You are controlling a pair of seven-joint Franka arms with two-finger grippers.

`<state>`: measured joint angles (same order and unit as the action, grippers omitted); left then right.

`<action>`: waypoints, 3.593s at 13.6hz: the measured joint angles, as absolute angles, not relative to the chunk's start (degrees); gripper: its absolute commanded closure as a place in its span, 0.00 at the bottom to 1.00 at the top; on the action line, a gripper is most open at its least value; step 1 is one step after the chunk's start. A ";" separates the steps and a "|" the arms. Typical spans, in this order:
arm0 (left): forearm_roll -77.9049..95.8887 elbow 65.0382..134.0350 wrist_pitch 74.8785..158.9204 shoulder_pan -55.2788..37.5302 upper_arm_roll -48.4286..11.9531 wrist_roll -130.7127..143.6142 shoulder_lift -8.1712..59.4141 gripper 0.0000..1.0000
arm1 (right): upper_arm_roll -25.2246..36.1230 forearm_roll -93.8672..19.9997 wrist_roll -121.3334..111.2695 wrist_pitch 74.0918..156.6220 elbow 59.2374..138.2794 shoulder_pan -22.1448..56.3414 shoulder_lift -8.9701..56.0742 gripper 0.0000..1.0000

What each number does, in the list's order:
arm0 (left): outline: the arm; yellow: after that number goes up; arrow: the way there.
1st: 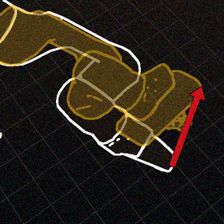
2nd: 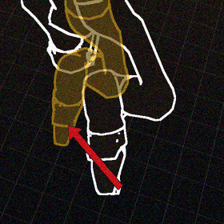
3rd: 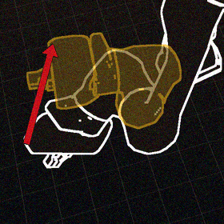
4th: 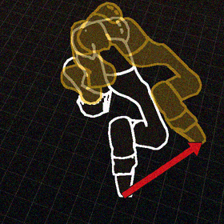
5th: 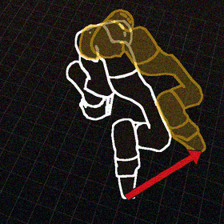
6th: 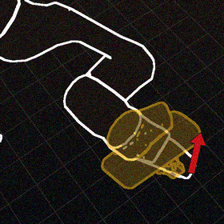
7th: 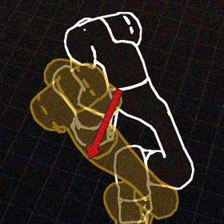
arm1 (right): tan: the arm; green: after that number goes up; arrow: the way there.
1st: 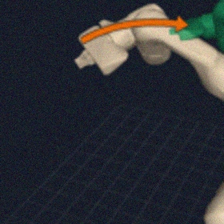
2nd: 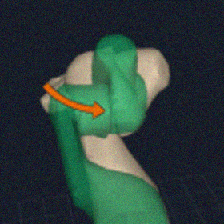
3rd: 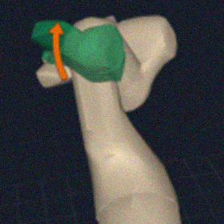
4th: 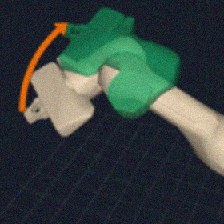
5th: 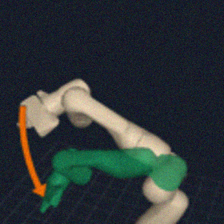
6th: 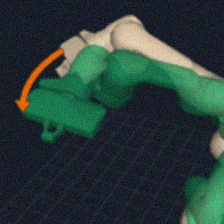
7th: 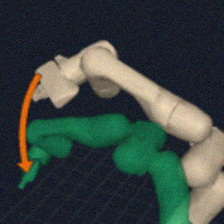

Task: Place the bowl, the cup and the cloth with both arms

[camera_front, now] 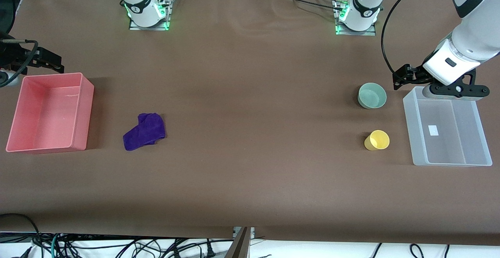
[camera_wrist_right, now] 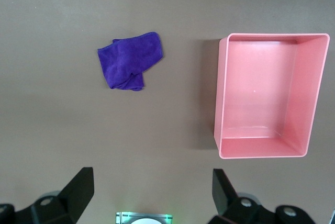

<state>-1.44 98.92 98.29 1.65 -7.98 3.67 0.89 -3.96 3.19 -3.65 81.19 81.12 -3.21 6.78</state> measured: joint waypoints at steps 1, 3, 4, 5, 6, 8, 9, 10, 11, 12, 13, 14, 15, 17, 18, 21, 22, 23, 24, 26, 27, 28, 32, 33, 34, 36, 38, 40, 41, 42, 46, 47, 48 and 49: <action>-1.44 98.92 98.13 1.65 -7.97 3.68 0.89 0.00 | -3.96 3.19 -3.65 81.23 81.12 -3.21 6.79 0.00; -1.44 98.92 98.01 1.65 -7.96 3.68 0.89 0.00 | -3.96 3.19 -3.65 81.53 81.12 -3.21 6.79 0.00; -1.44 98.91 98.01 1.65 -7.97 3.68 0.89 0.00 | -3.96 3.19 -3.65 81.62 81.12 -3.21 6.79 0.00; -1.44 98.89 98.01 1.65 -7.97 3.68 0.89 0.00 | -3.96 3.19 -3.65 81.69 81.12 -3.21 6.79 0.00; -1.44 98.81 98.01 1.64 -7.97 3.68 0.89 0.00 | -3.96 3.19 -3.65 81.73 81.12 -3.21 6.79 0.00; -1.44 98.63 97.92 1.55 -7.97 3.68 0.89 0.00 | -3.96 3.19 -3.65 81.75 81.12 -3.21 6.79 0.00; -1.44 98.61 97.89 1.47 -7.97 3.68 0.89 0.00 | -3.96 3.19 -3.65 81.76 81.12 -3.21 6.79 0.00; -1.44 98.61 97.84 1.41 -7.97 3.68 0.89 0.00 | -3.96 3.19 -3.65 81.76 81.12 -3.21 6.79 0.00; -1.44 98.61 97.70 1.37 -7.97 3.68 0.89 0.00 | -3.96 3.19 -3.65 81.77 81.12 -3.21 6.79 0.00; -1.44 98.61 97.52 1.37 -7.97 3.68 0.89 0.00 | -3.96 3.19 -3.65 81.77 81.12 -3.21 6.79 0.00; -1.44 98.61 97.46 1.36 -7.97 3.68 0.89 0.00 | -3.96 3.19 -3.65 81.77 81.12 -3.21 6.79 0.00; -1.44 98.61 97.43 1.36 -7.97 3.68 0.89 0.00 | -3.96 3.19 -3.65 81.77 81.12 -3.21 6.79 0.00; -1.44 98.61 97.40 1.35 -7.97 3.68 0.89 0.00 | -3.96 3.19 -3.65 81.78 81.12 -3.21 6.79 0.00; -1.44 98.61 97.32 1.28 -8.00 3.68 0.89 0.00 | -3.96 3.19 -3.65 81.81 81.12 -3.21 6.79 0.00; -1.44 98.61 97.31 1.25 -8.10 3.68 0.89 0.00 | -3.95 3.19 -3.65 81.81 81.12 -3.21 6.79 0.00; -1.44 98.61 97.22 1.22 -8.27 3.68 0.89 0.00 | -3.94 3.19 -3.65 81.83 81.13 -3.21 6.79 0.00; -1.44 98.61 97.20 1.22 -8.27 3.68 0.89 0.00 | -3.94 3.19 -3.65 81.83 81.13 -3.21 6.79 0.00; -1.44 98.61 97.18 1.22 -8.27 3.68 0.89 0.00 | -3.93 3.19 -3.65 81.83 81.13 -3.21 6.79 0.00; -1.44 98.61 97.17 1.22 -8.28 3.68 0.89 0.00 | -3.93 3.19 -3.65 81.84 81.13 -3.21 6.79 0.00; -1.44 98.61 97.14 1.21 -8.32 3.68 0.89 0.00 | -3.92 3.19 -3.65 81.84 81.13 -3.21 6.79 0.00; -1.44 98.61 96.94 1.20 -8.34 3.68 0.89 0.00 | -3.92 3.18 -3.65 81.84 81.12 -3.21 6.79 0.00; -1.44 98.61 96.48 1.20 -8.35 3.67 0.89 0.00 | -3.92 3.18 -3.65 81.84 81.13 -3.21 6.79 0.00; -1.44 98.71 93.31 1.17 -8.39 2.19 1.41 0.00 | -3.91 3.18 -3.65 81.85 81.13 -3.21 6.80 0.00; -1.44 98.82 91.65 1.15 -8.42 -0.19 1.79 0.00 | -3.91 3.17 -3.66 81.87 81.13 -3.21 6.81 0.00; -1.44 98.96 90.30 1.14 -8.43 -3.20 2.29 0.00 | -3.91 3.14 -3.65 81.89 81.14 -3.21 6.86 0.00; -1.44 99.54 89.20 1.39 -8.35 -9.12 3.65 0.00 | -3.95 3.10 -3.65 82.06 81.35 -3.12 7.53 0.00; -1.44 101.44 89.54 2.19 -8.17 -15.40 5.00 0.00 | -4.02 2.94 -3.65 83.68 81.74 -2.73 9.28 0.00; -1.44 104.80 92.55 3.71 -8.14 -23.79 5.97 0.00 | -4.24 2.37 -3.65 86.07 82.01 -2.49 11.67 0.00; -1.44 107.22 95.28 4.89 -8.11 -29.09 6.24 0.00 | -4.32 2.25 -3.67 86.63 82.20 -2.34 13.26 0.00; -1.44 110.47 99.04 6.31 -8.08 -34.75 6.37 0.00 | -4.38 2.08 -3.77 87.18 82.40 -2.08 15.18 0.00; -6.33 126.66 121.66 8.20 -7.98 -45.19 6.71 0.00 | -4.46 2.01 -3.92 88.68 82.49 -0.73 21.88 0.00; -7.99 129.60 126.41 8.19 -8.07 -46.62 7.03 0.00 | -4.45 2.00 -3.98 89.40 82.50 -0.72 23.06 0.00; -9.06 131.51 130.03 8.20 -8.12 -47.91 7.67 0.00 | -4.44 1.86 -4.04 90.75 82.56 -0.71 24.25 0.00; -9.32 132.45 132.81 8.28 -8.11 -48.82 8.64 0.00 | -4.45 1.21 -4.04 93.14 83.09 -0.61 25.39 0.00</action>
<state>-9.32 132.45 132.81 8.28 -8.11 -48.82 8.64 -4.45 1.21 -4.04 93.14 83.09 -0.61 25.39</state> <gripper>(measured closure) 0.000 0.000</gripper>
